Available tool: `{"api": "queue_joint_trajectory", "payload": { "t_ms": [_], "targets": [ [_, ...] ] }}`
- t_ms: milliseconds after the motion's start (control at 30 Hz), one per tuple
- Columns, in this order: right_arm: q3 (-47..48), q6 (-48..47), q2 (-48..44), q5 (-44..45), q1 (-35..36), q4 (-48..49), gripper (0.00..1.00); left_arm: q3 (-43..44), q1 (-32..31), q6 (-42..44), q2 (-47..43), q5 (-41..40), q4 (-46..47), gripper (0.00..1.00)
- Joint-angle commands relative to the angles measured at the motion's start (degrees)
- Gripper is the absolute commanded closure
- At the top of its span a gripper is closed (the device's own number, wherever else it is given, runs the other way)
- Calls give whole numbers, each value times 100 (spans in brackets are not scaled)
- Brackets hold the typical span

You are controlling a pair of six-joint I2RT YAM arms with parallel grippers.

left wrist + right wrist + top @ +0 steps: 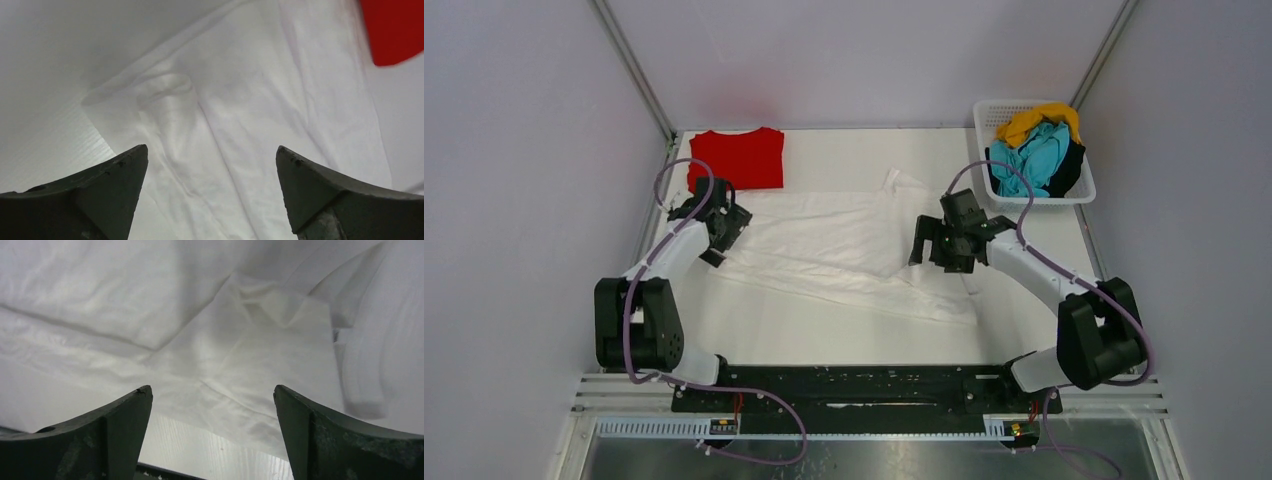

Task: Fold and stack the t-shirts
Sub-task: Fold the flattened tshirt in 1/3 of the way

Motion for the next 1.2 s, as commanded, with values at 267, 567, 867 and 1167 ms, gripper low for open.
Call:
{"api": "queue_joint_trajectory", "payload": {
  "t_ms": [267, 567, 867, 1167],
  "targets": [
    [-613, -29, 504, -1124, 604, 1706, 1, -937, -4, 1052, -364, 1884, 1403, 1],
    [905, -340, 1545, -463, 604, 1482, 1, -624, -5, 1166, 197, 1597, 1203, 1],
    [1726, -262, 1636, 317, 525, 1260, 1, -468, -1, 1093, 478, 1225, 1200, 1],
    [-321, 32, 158, 112, 525, 1651, 1, -479, 9, 982, 649, 1110, 1364, 1]
  ]
}}
